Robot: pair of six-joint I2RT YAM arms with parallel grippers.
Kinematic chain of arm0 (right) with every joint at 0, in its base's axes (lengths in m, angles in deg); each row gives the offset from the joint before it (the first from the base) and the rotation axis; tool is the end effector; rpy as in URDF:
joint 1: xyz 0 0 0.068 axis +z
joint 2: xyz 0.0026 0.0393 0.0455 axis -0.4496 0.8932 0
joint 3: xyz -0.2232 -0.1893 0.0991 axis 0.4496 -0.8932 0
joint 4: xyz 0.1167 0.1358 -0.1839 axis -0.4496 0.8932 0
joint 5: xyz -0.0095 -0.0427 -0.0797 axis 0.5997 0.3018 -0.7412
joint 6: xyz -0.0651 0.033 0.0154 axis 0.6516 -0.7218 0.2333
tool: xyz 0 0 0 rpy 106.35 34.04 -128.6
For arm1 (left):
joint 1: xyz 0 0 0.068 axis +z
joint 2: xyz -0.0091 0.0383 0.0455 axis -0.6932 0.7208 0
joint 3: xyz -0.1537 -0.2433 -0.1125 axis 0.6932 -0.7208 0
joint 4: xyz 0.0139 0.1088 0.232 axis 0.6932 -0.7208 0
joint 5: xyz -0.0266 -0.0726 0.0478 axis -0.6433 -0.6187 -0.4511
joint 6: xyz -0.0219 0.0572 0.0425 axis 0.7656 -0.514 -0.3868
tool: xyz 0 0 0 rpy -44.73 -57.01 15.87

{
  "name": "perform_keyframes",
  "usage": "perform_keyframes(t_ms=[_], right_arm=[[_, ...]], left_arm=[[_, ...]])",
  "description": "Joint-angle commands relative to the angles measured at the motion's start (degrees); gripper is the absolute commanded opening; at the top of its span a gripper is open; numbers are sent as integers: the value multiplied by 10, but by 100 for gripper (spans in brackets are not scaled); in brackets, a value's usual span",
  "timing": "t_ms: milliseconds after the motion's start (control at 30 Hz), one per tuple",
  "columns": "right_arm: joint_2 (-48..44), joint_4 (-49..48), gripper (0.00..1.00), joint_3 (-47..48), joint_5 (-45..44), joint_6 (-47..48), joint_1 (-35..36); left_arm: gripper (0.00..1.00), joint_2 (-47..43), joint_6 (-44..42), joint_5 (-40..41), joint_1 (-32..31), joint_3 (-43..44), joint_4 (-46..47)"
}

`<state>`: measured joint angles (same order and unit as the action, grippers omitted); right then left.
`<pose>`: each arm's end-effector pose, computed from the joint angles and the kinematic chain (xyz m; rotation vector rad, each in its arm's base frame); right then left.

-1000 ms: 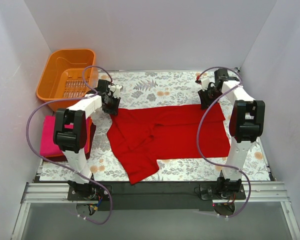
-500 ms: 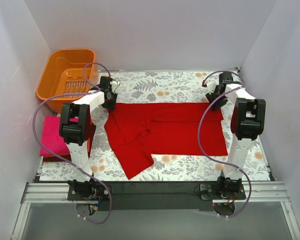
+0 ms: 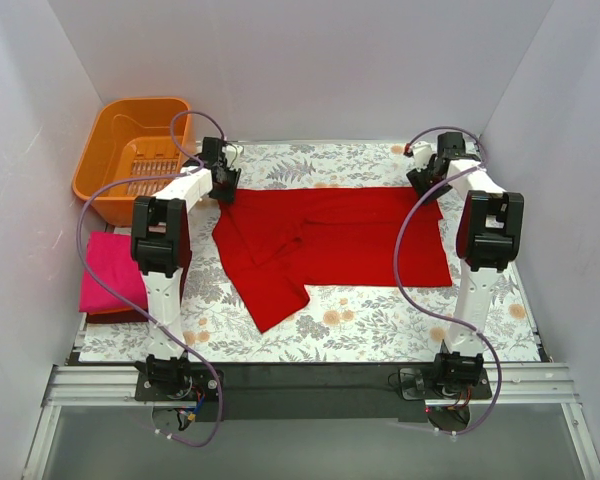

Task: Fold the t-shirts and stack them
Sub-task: Fold the tshirt

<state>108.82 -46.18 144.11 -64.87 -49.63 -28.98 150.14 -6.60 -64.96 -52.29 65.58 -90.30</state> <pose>0.5221 -0.0152 0.1826 -0.7550 2.4418 -0.1465 0.5120 -0.0764 0.1712 -0.4742 2.5625 -0.2566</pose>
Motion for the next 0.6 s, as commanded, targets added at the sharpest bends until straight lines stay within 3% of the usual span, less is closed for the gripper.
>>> perform_keyframes(t_ms=[0, 167, 267, 400, 567], right_arm=[[-80, 8, 56, 6, 58, -4, -4], [-169, 61, 75, 0, 121, 42, -4], [-248, 109, 86, -43, 151, 101, -4], [-306, 220, 86, -117, 178, 204, -4], [-382, 313, 76, -257, 152, 318, -4]], left_arm=[[26, -45, -24, -77, 8, 37, -27], [49, -151, -56, -202, 7, 38, -57], [54, -188, -78, -247, 7, 21, -112], [57, -287, -159, -340, 7, -66, -162], [57, -372, -209, -405, 4, -193, -187]])
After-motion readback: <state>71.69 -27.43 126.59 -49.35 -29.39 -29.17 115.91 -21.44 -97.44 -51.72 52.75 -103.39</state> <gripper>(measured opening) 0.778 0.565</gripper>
